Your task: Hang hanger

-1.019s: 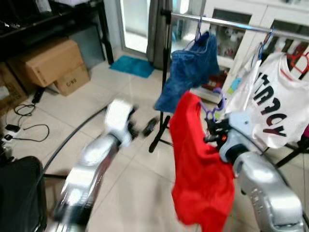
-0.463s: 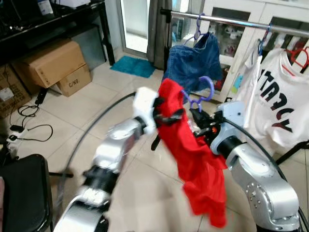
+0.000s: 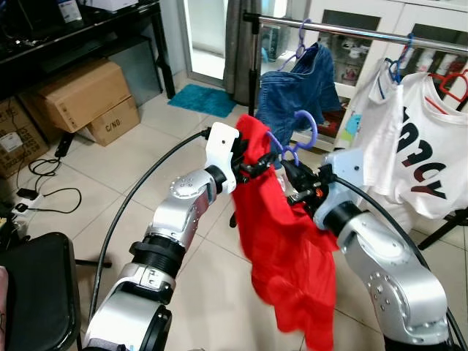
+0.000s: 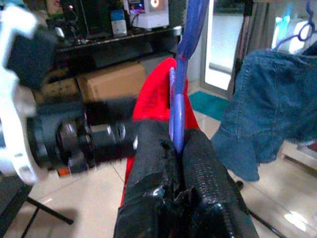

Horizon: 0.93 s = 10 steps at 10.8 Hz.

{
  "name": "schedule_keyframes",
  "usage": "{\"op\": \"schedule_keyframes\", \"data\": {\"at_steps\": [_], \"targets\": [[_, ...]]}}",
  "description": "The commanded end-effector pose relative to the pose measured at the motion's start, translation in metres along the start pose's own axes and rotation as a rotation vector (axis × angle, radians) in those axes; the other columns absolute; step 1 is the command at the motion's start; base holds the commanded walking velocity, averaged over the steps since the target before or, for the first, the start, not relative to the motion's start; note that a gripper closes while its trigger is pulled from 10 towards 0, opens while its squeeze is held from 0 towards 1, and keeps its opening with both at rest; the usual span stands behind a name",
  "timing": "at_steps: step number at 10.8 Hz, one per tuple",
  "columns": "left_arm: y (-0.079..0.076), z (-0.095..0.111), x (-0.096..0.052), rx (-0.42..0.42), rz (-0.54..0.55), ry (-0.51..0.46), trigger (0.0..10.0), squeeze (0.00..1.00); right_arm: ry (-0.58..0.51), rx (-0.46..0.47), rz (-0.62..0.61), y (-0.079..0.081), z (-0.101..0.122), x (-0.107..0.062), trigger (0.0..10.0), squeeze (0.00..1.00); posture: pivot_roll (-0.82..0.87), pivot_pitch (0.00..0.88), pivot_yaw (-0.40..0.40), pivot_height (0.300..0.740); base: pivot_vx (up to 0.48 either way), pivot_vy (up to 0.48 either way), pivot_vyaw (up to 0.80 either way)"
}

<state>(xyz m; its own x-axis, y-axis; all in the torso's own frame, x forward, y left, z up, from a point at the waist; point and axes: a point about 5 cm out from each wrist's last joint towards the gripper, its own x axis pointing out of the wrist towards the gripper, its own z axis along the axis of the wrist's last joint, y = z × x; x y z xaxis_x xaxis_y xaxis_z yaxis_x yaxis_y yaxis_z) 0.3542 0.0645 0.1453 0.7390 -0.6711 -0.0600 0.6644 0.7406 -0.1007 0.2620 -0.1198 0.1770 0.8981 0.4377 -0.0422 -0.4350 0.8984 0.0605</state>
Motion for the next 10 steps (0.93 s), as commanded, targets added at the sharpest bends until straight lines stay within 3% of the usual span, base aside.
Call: {"op": "schedule_keyframes", "data": {"at_steps": [1, 4, 7, 10], "targets": [[0.004, -0.004, 0.0, 0.011, 0.015, 0.03, 0.0, 0.0, -0.057, -0.001, 0.03, 0.004, 0.009, 0.002, 0.0, 0.0, -0.21, 0.0, 0.068, 0.74, 0.0, 0.0, 0.0], [0.009, -0.012, 0.0, 0.017, 0.04, 0.101, 0.0, 0.0, -0.084, 0.031, 0.043, 0.005, 0.013, 0.003, 0.0, 0.0, -0.2, 0.0, 0.076, 0.74, 0.0, 0.0, 0.0], [0.01, -0.005, -0.002, 0.019, 0.044, 0.059, 0.0, 0.0, -0.059, 0.03, 0.027, 0.003, 0.008, 0.003, 0.0, 0.0, -0.18, 0.0, 0.081, 0.74, 0.0, 0.0, 0.0], [0.006, -0.009, -0.005, -0.029, 0.042, 0.048, 0.0, 0.0, -0.032, 0.03, -0.004, -0.002, 0.001, 0.004, 0.0, 0.0, -0.18, 0.0, 0.098, 0.74, 0.0, 0.0, 0.0]]}}
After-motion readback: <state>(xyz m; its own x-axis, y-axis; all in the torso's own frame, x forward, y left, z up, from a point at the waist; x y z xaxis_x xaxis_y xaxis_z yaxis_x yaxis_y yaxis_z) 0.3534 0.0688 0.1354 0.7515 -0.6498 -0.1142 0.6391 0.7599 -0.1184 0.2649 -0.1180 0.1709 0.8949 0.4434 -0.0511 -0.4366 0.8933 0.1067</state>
